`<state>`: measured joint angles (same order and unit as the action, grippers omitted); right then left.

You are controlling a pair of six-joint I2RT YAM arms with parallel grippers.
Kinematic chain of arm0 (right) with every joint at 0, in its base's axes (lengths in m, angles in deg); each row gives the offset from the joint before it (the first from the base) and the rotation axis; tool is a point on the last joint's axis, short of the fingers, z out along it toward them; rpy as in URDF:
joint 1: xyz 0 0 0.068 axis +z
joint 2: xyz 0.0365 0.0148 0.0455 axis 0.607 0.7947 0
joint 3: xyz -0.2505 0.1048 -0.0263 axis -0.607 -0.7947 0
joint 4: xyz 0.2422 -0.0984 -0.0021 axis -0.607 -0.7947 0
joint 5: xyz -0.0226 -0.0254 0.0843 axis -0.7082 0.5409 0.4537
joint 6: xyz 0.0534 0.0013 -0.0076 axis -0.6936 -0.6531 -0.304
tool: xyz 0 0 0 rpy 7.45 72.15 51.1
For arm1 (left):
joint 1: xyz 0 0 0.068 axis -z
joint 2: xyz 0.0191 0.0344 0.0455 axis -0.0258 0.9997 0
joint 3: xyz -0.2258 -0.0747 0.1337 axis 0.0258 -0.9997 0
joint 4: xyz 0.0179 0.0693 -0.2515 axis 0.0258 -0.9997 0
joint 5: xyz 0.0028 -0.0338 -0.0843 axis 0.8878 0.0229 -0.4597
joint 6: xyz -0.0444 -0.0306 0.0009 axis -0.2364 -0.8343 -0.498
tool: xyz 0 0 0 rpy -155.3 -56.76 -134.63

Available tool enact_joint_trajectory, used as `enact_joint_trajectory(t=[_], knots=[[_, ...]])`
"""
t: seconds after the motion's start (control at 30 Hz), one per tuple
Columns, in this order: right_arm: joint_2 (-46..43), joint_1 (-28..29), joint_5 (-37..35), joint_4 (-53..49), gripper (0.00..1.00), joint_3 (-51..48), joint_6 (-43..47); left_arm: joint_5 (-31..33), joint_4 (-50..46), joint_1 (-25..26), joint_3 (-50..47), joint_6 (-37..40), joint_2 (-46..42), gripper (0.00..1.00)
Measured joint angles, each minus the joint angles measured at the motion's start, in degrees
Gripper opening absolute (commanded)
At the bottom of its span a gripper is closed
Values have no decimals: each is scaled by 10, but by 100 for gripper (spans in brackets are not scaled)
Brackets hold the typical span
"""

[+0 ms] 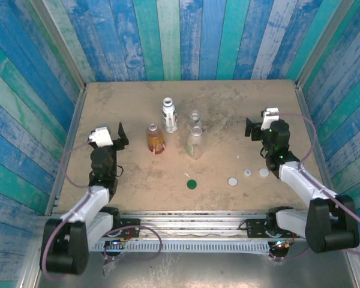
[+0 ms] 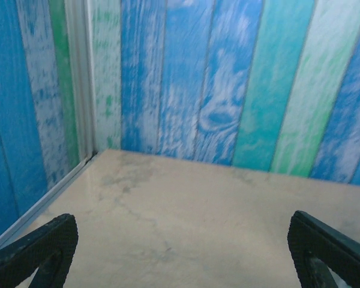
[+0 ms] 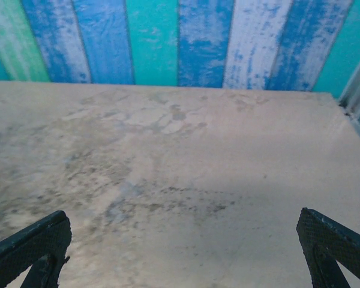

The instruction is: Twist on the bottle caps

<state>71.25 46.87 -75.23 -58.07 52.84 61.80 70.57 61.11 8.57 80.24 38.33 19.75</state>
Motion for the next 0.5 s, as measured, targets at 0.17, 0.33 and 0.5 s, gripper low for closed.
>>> enact_joint_trajectory(t=[0.17, 0.33, 0.5], knots=[[-23, 104, 2, -119, 100, 80, 5, 26, -64, 104, 0, 18, -115, 94], [5, 238, 10, -228, 100, 180, 4, -9, -85, 214, 0, 51, -149, 94], [83, 315, 15, -305, 100, 277, -15, -96, -64, 273, -12, 74, -94, 94]])
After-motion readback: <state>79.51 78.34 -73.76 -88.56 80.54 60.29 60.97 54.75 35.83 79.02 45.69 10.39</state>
